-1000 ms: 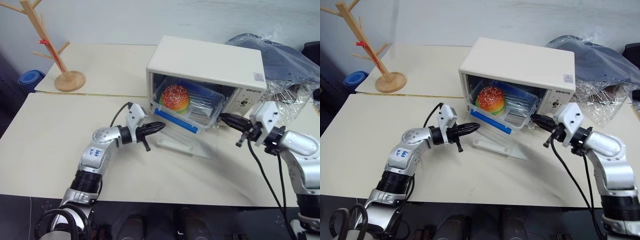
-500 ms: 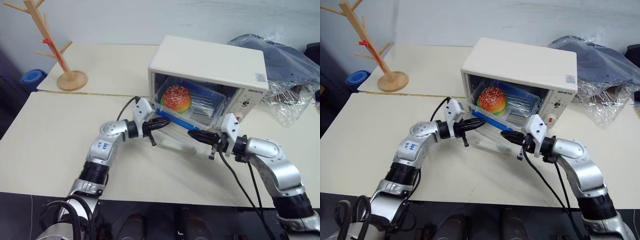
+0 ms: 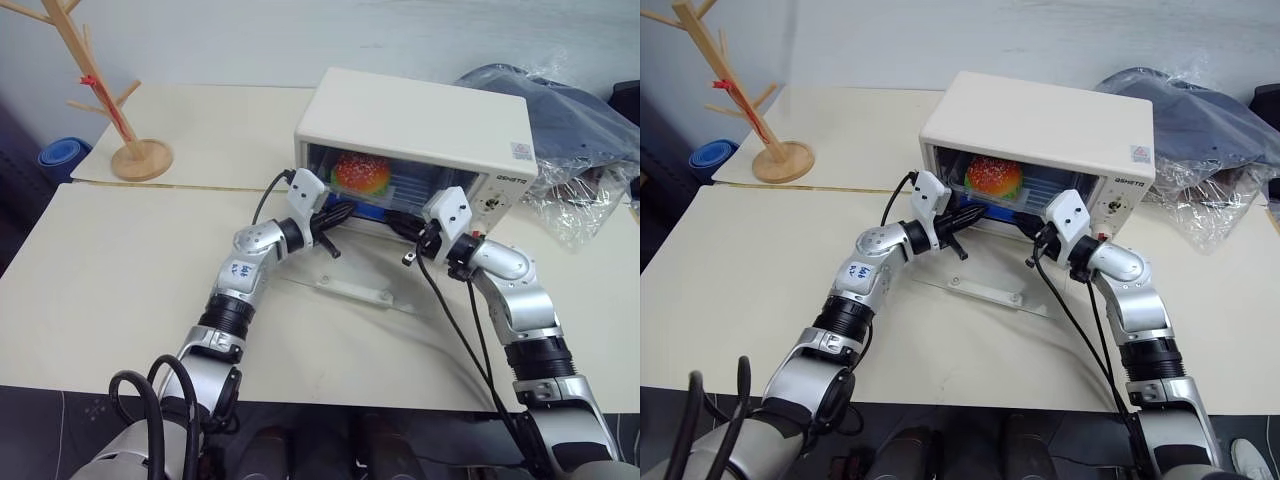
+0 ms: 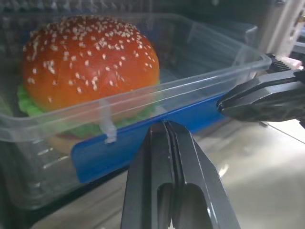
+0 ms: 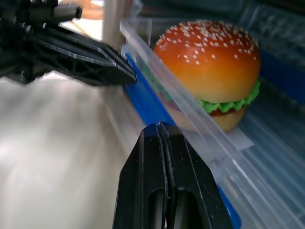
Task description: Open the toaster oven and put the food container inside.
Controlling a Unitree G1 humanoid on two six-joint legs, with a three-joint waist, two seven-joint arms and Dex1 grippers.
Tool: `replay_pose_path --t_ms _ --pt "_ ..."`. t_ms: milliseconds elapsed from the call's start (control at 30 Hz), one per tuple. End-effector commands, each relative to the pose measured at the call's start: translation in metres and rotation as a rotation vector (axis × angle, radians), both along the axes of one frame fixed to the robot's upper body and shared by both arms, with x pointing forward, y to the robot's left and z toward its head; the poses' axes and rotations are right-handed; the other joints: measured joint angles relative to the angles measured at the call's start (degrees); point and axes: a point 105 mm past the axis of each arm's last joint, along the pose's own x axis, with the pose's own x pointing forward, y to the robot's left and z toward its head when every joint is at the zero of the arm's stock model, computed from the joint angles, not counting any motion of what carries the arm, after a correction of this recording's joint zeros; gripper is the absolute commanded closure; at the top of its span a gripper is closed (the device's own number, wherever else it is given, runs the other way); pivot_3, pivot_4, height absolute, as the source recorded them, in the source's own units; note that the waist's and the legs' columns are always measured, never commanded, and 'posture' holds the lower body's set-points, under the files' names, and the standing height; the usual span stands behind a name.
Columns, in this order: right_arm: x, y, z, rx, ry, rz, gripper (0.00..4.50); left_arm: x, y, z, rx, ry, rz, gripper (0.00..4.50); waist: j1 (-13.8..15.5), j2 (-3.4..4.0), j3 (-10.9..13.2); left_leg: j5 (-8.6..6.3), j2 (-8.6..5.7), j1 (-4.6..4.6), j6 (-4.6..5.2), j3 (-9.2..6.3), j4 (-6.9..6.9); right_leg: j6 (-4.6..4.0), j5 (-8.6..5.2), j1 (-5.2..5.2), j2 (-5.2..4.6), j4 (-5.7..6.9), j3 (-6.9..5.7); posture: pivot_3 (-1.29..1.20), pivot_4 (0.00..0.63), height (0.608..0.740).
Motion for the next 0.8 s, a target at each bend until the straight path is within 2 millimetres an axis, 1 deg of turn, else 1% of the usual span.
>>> replay_pose_path --t_ms 33,100,133,167,200,233,267,333,367,400,467,500,567,600,667,733,800 --pt "-0.014 0.0 0.012 0.007 -0.028 0.06 4.46 -0.01 0.012 0.012 0.026 -0.082 -0.031 4.49 -0.26 0.0 0.0 0.0 0.0 -0.04 0.0 0.02 -0.01 0.0 0.0 -0.07 0.0 0.02 0.02 0.0 0.15 0.74" --pt "-0.028 -0.006 0.013 -0.015 -0.022 0.106 4.46 -0.024 0.026 0.012 0.045 -0.079 -0.075 4.49 -0.59 0.01 -0.01 0.0 0.02 -0.09 -0.01 0.04 -0.17 0.0 0.0 -0.17 0.0 -0.01 0.05 0.0 0.15 0.74" --pt "-0.035 -0.012 0.015 -0.022 -0.02 0.115 4.46 -0.032 0.037 0.015 0.043 -0.085 -0.088 4.49 -0.67 0.01 0.0 0.0 0.03 -0.09 -0.02 0.05 -0.24 0.0 0.0 -0.2 0.01 -0.02 0.06 0.0 0.15 0.74" --pt "-0.042 -0.02 0.018 -0.028 -0.029 0.118 4.49 -0.04 0.052 0.02 0.028 -0.1 -0.092 4.31 -0.7 0.01 0.0 0.0 0.04 -0.09 -0.02 0.08 -0.27 0.0 0.0 -0.23 0.01 -0.04 0.06 0.0 0.15 0.74" --pt "-0.048 -0.025 0.02 -0.032 -0.034 0.122 4.5 -0.046 0.061 0.024 0.02 -0.112 -0.094 4.11 -0.66 0.02 0.0 0.0 0.05 -0.1 -0.02 0.09 -0.28 0.0 0.0 -0.25 0.01 -0.04 0.08 0.0 0.15 0.74" --pt "-0.053 -0.035 0.021 -0.034 -0.029 0.115 4.5 -0.055 0.075 0.029 -0.003 -0.103 -0.104 3.9 -0.57 0.01 0.0 0.0 0.07 -0.1 -0.02 0.07 -0.25 -0.01 0.0 -0.22 0.0 -0.04 0.08 0.0 0.15 0.74" --pt "-0.058 -0.042 0.021 -0.036 -0.024 0.11 4.5 -0.061 0.084 0.032 -0.017 -0.094 -0.114 3.65 -0.52 0.02 0.0 0.0 0.07 -0.11 -0.03 0.06 -0.2 -0.01 0.0 -0.21 -0.01 -0.04 0.08 0.0 0.15 0.74" --pt "-0.069 -0.058 0.019 -0.043 -0.006 0.117 4.5 -0.078 0.103 0.032 0.001 -0.061 -0.157 3.0 -0.52 0.01 0.0 0.0 0.06 -0.02 0.0 0.01 -0.14 -0.01 0.0 -0.06 -0.05 -0.14 0.14 0.0 0.15 0.74" --pt "-0.077 -0.069 0.012 -0.069 0.027 0.12 4.5 -0.09 0.115 0.031 0.032 -0.055 -0.193 2.72 -0.5 0.02 0.0 -0.06 0.06 0.05 0.09 0.0 -0.15 -0.01 -0.01 0.03 -0.06 -0.3 0.19 0.0 0.15 0.74" --pt "-0.085 -0.084 0.002 -0.098 0.066 0.113 4.5 -0.104 0.13 0.028 0.088 -0.053 -0.237 2.39 -0.51 0.03 0.0 -0.11 0.06 0.1 0.19 -0.04 -0.18 -0.03 -0.02 0.09 -0.07 -0.34 0.26 0.0 0.15 0.74" --pt "-0.095 -0.104 -0.012 -0.14 0.121 0.097 4.5 -0.124 0.147 0.023 0.167 -0.061 -0.305 1.77 -0.54 0.03 0.0 -0.14 0.08 0.17 0.23 -0.12 -0.35 -0.09 -0.05 0.18 -0.05 -0.36 0.32 0.0 0.15 0.74" --pt "-0.099 -0.112 -0.02 -0.174 0.141 0.096 4.5 -0.132 0.153 0.022 0.191 -0.074 -0.338 1.45 -0.53 0.04 0.01 -0.13 0.08 0.17 0.2 -0.12 -0.41 -0.1 -0.05 0.18 -0.05 -0.37 0.32 0.0 0.15 0.74" --pt "-0.105 -0.127 -0.037 -0.219 0.185 0.08 4.5 -0.144 0.168 0.017 0.231 -0.043 -0.385 0.84 -0.51 0.04 0.01 -0.13 0.07 0.16 0.24 -0.08 -0.34 -0.1 -0.06 0.22 -0.09 -0.64 0.32 0.0 0.15 0.74" --pt "-0.106 -0.132 -0.041 -0.225 0.194 0.076 4.5 -0.147 0.172 0.015 0.244 -0.026 -0.393 0.53 -0.57 0.04 0.01 -0.19 0.07 0.19 0.36 -0.08 -0.32 -0.1 -0.05 0.26 -0.09 -0.66 0.31 0.0 0.15 0.74" --pt "-0.104 -0.128 -0.061 -0.209 0.235 0.089 4.5 -0.156 0.172 0.009 0.253 0.025 -0.457 0.02 -0.65 0.11 0.05 -0.22 0.08 0.45 0.42 -0.14 -0.34 -0.14 -0.02 0.53 -0.09 -0.72 0.26 0.0 0.15 0.74" --pt "-0.102 -0.119 -0.075 -0.205 0.257 0.124 4.5 -0.157 0.171 0.005 0.255 0.036 -0.471 0.02 -0.7 0.12 0.06 -0.25 0.1 0.84 0.46 -0.14 -0.47 -0.16 -0.03 0.88 -0.11 -0.81 0.27 0.0 0.15 0.74" --pt "-0.098 -0.111 -0.08 -0.174 0.254 0.137 4.5 -0.153 0.168 0.006 0.233 0.013 -0.448 0.02 -0.82 0.13 0.06 -0.28 0.13 1.02 0.45 -0.14 -0.54 -0.22 -0.07 1.04 -0.1 -0.82 0.26 0.0 0.15 0.74"
